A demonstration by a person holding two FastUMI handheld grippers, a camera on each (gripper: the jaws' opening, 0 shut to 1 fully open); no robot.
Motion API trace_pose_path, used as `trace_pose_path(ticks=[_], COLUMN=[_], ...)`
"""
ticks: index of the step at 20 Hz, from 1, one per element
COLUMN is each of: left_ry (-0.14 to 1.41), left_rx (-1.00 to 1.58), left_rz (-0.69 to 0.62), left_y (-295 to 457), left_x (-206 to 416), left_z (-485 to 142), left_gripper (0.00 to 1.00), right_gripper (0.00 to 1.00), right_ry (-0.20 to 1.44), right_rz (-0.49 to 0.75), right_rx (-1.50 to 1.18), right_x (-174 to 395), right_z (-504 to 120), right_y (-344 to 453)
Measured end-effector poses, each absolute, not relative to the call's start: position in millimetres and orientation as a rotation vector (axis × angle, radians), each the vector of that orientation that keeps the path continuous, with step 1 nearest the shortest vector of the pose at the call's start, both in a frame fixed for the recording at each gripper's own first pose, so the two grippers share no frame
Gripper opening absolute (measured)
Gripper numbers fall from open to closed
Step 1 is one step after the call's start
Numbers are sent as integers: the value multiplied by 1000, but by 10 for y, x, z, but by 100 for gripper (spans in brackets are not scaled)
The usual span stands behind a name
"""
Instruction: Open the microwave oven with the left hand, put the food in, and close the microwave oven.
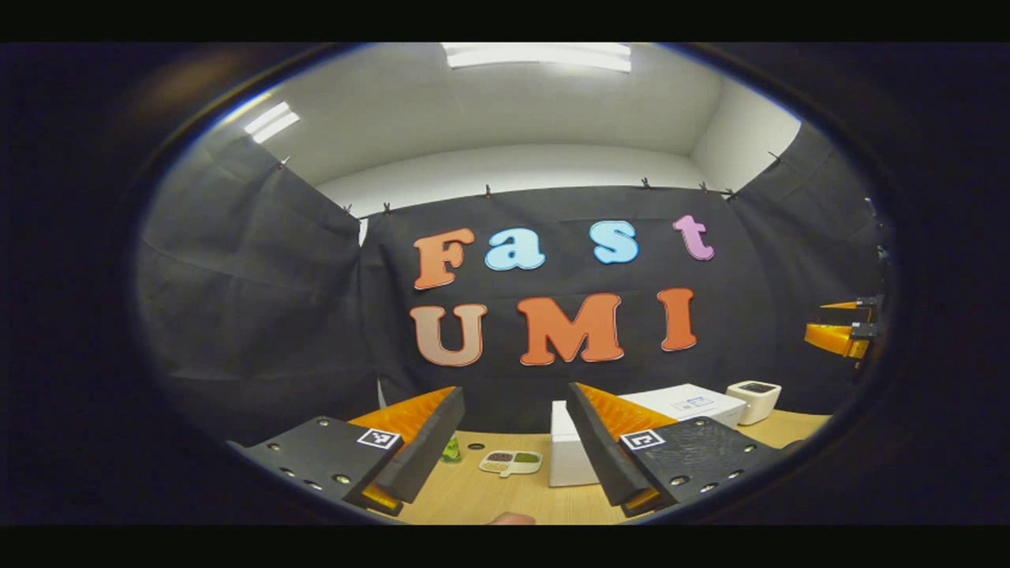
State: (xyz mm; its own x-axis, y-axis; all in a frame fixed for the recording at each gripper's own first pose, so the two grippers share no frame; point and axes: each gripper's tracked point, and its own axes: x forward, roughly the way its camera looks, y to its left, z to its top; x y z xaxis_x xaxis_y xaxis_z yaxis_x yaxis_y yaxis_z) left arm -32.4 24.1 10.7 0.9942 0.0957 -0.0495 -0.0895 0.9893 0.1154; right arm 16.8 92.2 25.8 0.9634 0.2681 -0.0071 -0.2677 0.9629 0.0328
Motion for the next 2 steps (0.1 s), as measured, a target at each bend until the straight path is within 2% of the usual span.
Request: trace_pose_path(ticks=[2], left_ry=[45], left_rx=[113], left_rz=[89], left_y=[211], left_x=[-336], left_z=[113], left_gripper=[85], right_gripper=[95], right_ry=[8], right_rz=[275], right_rx=[26], right_x=[143], right_z=[259], right_y=[918])
